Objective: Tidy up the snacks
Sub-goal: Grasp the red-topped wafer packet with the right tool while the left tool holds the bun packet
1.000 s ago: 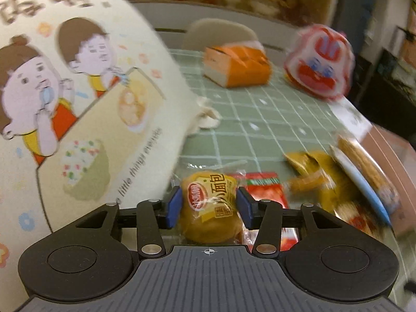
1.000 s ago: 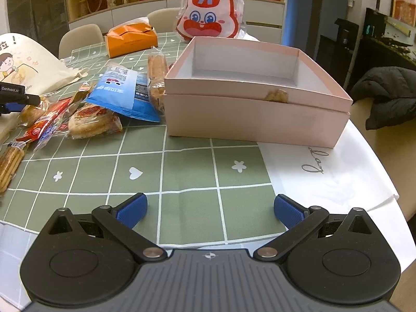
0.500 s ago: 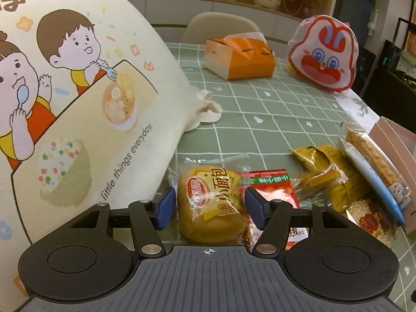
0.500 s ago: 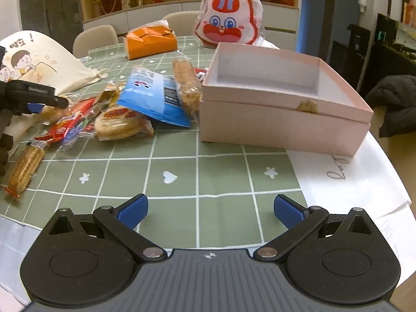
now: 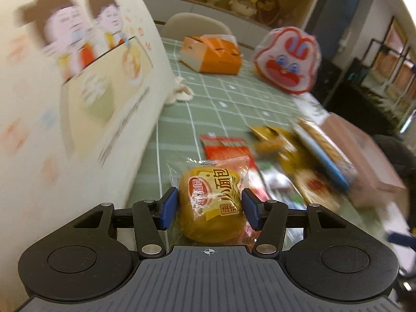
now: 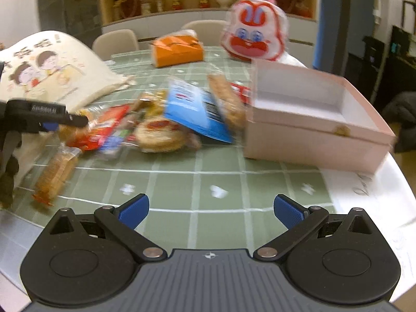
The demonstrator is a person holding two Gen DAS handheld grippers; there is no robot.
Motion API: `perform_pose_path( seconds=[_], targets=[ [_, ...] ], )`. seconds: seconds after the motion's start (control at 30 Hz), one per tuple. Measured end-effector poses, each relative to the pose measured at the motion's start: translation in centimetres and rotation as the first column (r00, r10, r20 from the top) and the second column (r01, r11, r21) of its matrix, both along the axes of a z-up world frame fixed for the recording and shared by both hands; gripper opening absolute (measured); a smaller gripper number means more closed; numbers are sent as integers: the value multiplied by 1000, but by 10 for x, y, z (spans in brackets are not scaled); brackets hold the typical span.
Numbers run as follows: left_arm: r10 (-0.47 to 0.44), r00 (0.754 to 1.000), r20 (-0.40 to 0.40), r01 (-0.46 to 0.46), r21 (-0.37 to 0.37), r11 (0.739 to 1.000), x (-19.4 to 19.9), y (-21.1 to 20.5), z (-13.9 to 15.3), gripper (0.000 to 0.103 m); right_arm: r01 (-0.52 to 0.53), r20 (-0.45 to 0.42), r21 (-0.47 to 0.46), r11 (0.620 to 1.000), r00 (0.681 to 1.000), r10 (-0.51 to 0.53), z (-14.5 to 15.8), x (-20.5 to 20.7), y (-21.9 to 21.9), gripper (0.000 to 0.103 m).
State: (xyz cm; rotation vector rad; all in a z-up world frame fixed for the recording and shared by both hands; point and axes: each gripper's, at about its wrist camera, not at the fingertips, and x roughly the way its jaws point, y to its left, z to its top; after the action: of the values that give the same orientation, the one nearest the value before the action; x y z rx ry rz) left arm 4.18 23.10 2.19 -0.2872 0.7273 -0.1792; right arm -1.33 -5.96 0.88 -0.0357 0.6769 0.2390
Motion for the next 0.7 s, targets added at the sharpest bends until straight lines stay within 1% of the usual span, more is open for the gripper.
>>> perform_pose_path(
  seconds=[0.1,0.17,0.23,0.3,0.33,0.4,0.43,0.47,0.5,0.53,0.6,0.63,0.7],
  targets=[
    [6,1000,2,-6,-73,997,-40,7,1,59,-95,0,51,994,995,96,6,-1,25,102],
    [12,1000,17,-10,-112,994,-62,12,4,59,-161,-3,78,984,987,162,10,1,45,102],
    [37,999,32,-33,-129,991,-77,18,7,59,-242,-19,105,965,969,245,11,0,64,96],
    [65,997,36,-59,-136,989,-85,25,11,59,-316,-51,110,942,945,323,9,-1,83,87],
    [77,997,33,-71,-134,988,-86,27,13,59,-356,-66,104,929,929,363,6,-3,95,85],
    [101,995,24,-97,-119,988,-87,30,13,58,-409,-75,81,909,907,415,1,-6,111,73],
    [107,994,18,-104,-112,988,-87,30,13,58,-431,-79,58,900,897,435,-3,-8,120,69],
    [110,994,8,-108,-108,988,-86,29,12,58,-442,-92,34,896,891,444,-7,-10,126,57],
    [106,994,1,-105,-110,988,-87,28,11,58,-445,-113,11,896,889,443,-11,-12,130,40],
    [101,995,-4,-101,-111,989,-87,24,10,58,-436,-95,-5,900,896,433,-8,-18,129,37],
    [76,997,-14,-77,-103,992,-90,10,9,58,-440,-96,8,898,894,438,-4,-24,120,36],
    [49,999,-16,-50,-99,994,-92,1,9,58,-435,-91,19,900,896,435,-1,-27,109,36],
    [-20,1000,-15,18,-97,995,-95,-21,10,58,-400,-69,-2,917,915,399,4,-35,86,36]
  ],
)
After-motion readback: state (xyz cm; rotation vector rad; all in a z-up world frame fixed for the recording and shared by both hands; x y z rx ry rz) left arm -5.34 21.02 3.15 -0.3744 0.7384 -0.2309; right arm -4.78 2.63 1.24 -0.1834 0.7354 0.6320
